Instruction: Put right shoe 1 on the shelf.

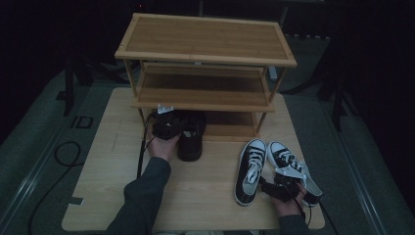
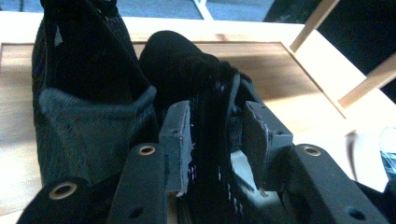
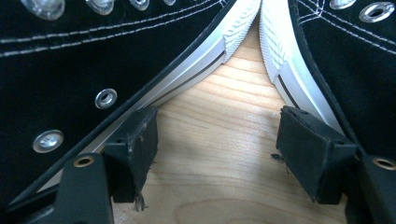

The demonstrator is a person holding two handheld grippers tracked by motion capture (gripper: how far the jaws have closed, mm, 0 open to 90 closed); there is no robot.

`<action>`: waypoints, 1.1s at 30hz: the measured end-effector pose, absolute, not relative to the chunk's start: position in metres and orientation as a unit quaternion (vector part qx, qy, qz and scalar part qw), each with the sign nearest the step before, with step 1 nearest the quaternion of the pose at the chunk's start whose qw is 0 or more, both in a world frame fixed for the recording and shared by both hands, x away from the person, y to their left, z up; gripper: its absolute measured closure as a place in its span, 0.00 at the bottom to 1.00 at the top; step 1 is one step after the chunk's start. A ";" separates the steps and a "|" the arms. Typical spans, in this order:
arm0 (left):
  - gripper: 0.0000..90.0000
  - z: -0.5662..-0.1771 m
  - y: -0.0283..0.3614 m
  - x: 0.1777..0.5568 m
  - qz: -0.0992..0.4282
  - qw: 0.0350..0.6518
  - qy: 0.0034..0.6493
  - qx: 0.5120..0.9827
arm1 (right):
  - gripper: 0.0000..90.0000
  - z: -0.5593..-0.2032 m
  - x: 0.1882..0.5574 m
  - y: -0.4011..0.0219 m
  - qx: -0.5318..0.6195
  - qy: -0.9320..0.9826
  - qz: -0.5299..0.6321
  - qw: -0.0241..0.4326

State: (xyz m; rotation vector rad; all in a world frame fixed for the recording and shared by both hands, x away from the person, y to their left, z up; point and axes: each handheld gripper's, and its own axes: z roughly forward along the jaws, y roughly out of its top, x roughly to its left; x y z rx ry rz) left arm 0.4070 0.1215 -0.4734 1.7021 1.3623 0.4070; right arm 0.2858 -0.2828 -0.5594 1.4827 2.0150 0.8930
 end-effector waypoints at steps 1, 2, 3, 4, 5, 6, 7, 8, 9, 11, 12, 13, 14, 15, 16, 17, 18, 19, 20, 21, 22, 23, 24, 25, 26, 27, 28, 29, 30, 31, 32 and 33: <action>0.68 -0.472 0.125 0.402 0.165 0.451 0.545 0.687 | 0.32 -0.559 0.286 -0.283 0.542 0.736 0.326 0.240; 0.68 -0.471 0.126 0.399 0.163 0.455 0.542 0.688 | 0.32 -0.559 0.286 -0.283 0.542 0.736 0.326 0.240; 0.68 -0.471 0.128 0.396 0.163 0.458 0.538 0.689 | 0.32 -0.559 0.286 -0.283 0.542 0.736 0.326 0.240; 0.68 -0.469 0.130 0.391 0.166 0.459 0.533 0.691 | 0.32 -0.559 0.286 -0.283 0.542 0.736 0.326 0.240; 0.69 -0.468 0.131 0.389 0.169 0.461 0.531 0.691 | 0.32 -0.559 0.286 -0.283 0.542 0.736 0.326 0.240; 0.70 -0.468 0.131 0.389 0.169 0.461 0.531 0.691 | 0.32 -0.559 0.286 -0.283 0.542 0.736 0.326 0.240; 0.70 -0.464 0.134 0.380 0.174 0.468 0.522 0.691 | 0.32 -0.559 0.286 -0.283 0.542 0.736 0.326 0.240; 0.78 -0.462 0.136 0.375 0.176 0.471 0.516 0.693 | 0.32 -0.559 0.286 -0.283 0.542 0.736 0.326 0.240; 0.84 -0.461 0.137 0.371 0.175 0.474 0.510 0.696 | 0.32 -0.559 0.286 -0.283 0.542 0.736 0.326 0.240; 0.95 -0.458 0.137 0.363 0.174 0.474 0.499 0.704 | 0.32 -0.559 0.286 -0.283 0.542 0.736 0.326 0.240; 1.00 -0.458 0.137 0.363 0.174 0.474 0.499 0.704 | 0.32 -0.559 0.286 -0.283 0.542 0.736 0.326 0.240; 1.00 -0.458 0.137 0.356 0.173 0.475 0.494 0.708 | 0.32 -0.559 0.286 -0.283 0.542 0.736 0.326 0.240; 1.00 -0.458 0.138 0.354 0.171 0.475 0.491 0.710 | 0.32 -0.559 0.286 -0.283 0.542 0.736 0.326 0.240; 1.00 -0.458 0.138 0.350 0.169 0.476 0.488 0.712 | 0.32 -0.559 0.286 -0.283 0.542 0.736 0.326 0.240; 1.00 -0.459 0.138 0.347 0.168 0.476 0.485 0.714 | 0.32 -0.559 0.286 -0.283 0.542 0.736 0.326 0.240; 1.00 -0.459 0.138 0.343 0.166 0.475 0.482 0.717 | 0.32 -0.559 0.286 -0.283 0.542 0.736 0.326 0.240; 1.00 -0.461 0.138 0.340 0.166 0.475 0.481 0.718 | 0.32 -0.559 0.286 -0.283 0.542 0.736 0.326 0.240; 1.00 -0.462 0.138 0.338 0.164 0.475 0.479 0.720 | 0.32 -0.559 0.286 -0.283 0.541 0.736 0.326 0.241; 1.00 -0.465 0.138 0.335 0.161 0.473 0.479 0.722 | 0.32 -0.559 0.286 -0.283 0.541 0.736 0.326 0.241; 1.00 -0.467 0.137 0.332 0.160 0.470 0.476 0.726 | 0.32 -0.559 0.286 -0.283 0.541 0.737 0.326 0.241; 1.00 -0.471 0.137 0.330 0.157 0.467 0.477 0.728 | 0.32 -0.559 0.286 -0.283 0.542 0.736 0.326 0.240; 1.00 -0.475 0.135 0.327 0.153 0.461 0.476 0.733 | 0.32 -0.559 0.286 -0.283 0.543 0.736 0.327 0.240; 1.00 -0.478 0.134 0.326 0.152 0.457 0.475 0.736 | 0.32 -0.559 0.286 -0.283 0.543 0.736 0.327 0.240; 1.00 -0.484 0.132 0.323 0.148 0.450 0.474 0.742 | 0.32 -0.559 0.286 -0.283 0.542 0.736 0.326 0.240; 1.00 -0.487 0.130 0.322 0.145 0.446 0.474 0.745 | 0.32 -0.559 0.286 -0.283 0.542 0.736 0.326 0.240; 1.00 -0.492 0.128 0.321 0.142 0.439 0.474 0.750 | 0.32 -0.559 0.286 -0.283 0.542 0.736 0.326 0.240; 1.00 -0.498 0.125 0.320 0.137 0.433 0.473 0.755 | 0.32 -0.559 0.286 -0.283 0.542 0.736 0.326 0.241; 1.00 -0.504 0.122 0.319 0.131 0.424 0.473 0.761 | 0.32 -0.559 0.286 -0.283 0.542 0.736 0.326 0.240; 1.00 -0.508 0.120 0.319 0.129 0.419 0.473 0.764 | 0.32 -0.559 0.286 -0.283 0.542 0.736 0.326 0.240; 1.00 -0.512 0.118 0.319 0.126 0.413 0.472 0.768 | 0.32 -0.559 0.286 -0.283 0.542 0.736 0.326 0.240; 1.00 -0.516 0.116 0.319 0.122 0.408 0.472 0.771 | 0.32 -0.559 0.286 -0.283 0.542 0.736 0.326 0.240; 1.00 -0.520 0.113 0.319 0.119 0.404 0.472 0.774 | 0.32 -0.559 0.286 -0.283 0.542 0.736 0.326 0.240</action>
